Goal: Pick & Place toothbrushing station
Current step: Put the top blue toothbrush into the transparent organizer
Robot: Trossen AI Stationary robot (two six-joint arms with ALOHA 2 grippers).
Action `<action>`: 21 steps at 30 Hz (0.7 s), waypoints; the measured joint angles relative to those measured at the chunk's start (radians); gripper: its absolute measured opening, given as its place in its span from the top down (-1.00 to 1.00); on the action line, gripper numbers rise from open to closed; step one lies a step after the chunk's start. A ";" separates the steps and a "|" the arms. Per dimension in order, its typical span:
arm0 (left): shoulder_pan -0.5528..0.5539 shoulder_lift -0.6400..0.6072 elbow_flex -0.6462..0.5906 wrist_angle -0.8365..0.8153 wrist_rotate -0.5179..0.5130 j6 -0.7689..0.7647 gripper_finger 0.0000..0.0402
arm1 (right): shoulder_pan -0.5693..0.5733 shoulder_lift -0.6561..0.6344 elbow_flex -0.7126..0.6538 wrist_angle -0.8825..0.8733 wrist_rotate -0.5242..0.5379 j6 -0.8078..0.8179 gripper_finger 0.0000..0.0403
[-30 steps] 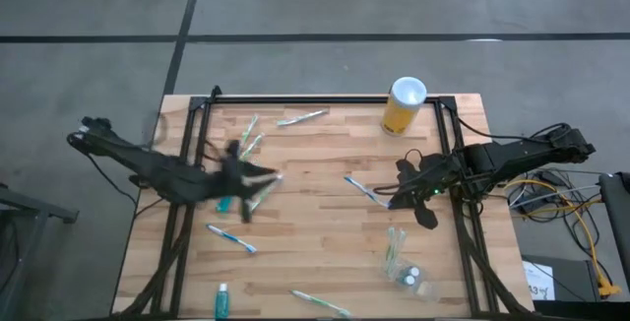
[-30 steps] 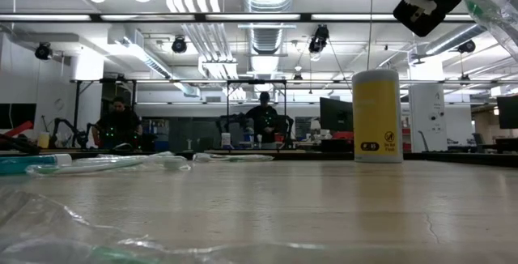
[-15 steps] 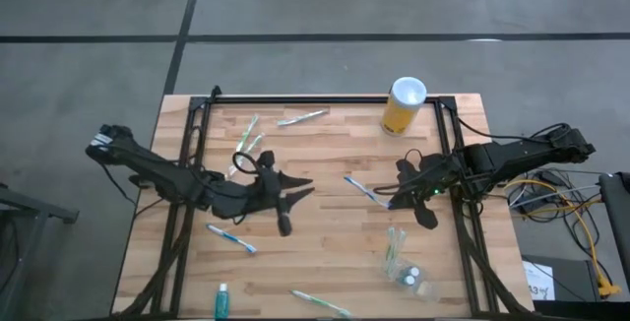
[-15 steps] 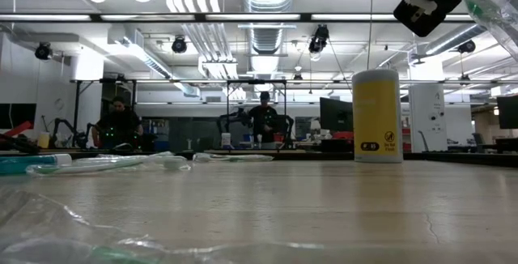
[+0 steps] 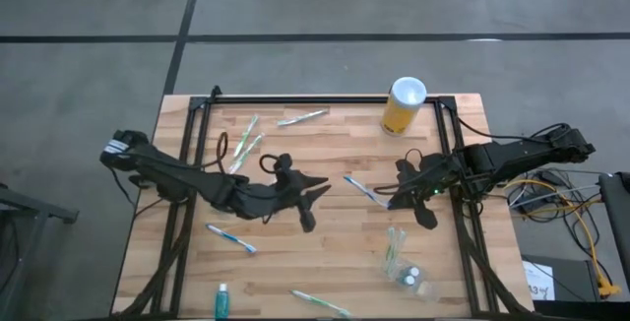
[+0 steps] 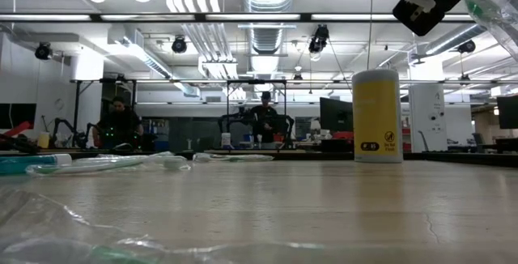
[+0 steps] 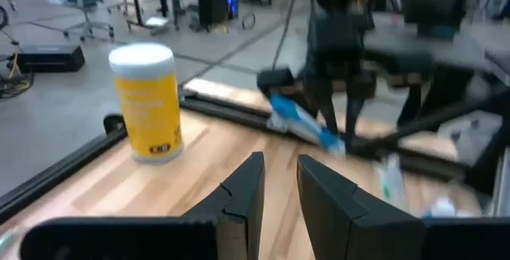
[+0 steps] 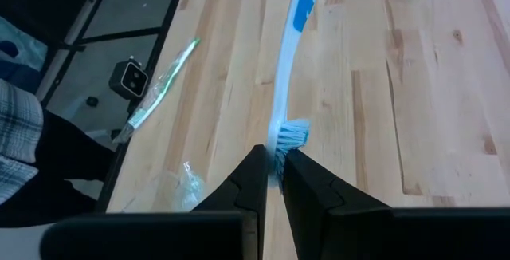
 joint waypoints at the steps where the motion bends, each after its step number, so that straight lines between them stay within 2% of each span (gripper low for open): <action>1: 0.007 0.008 0.000 0.020 0.001 0.000 0.59 | 0.000 0.000 0.000 0.004 0.000 0.000 0.86; 9: 0.070 0.066 0.017 0.086 0.162 0.021 0.59 | 0.000 0.000 0.000 0.064 -0.002 -0.040 0.86; 16: 0.070 0.075 0.039 0.084 0.171 0.097 0.59 | 0.000 0.000 0.000 0.063 -0.002 -0.046 0.86; 21: 0.091 0.061 0.040 0.086 0.171 0.037 0.59 | 0.000 0.000 0.000 0.062 -0.001 -0.075 0.86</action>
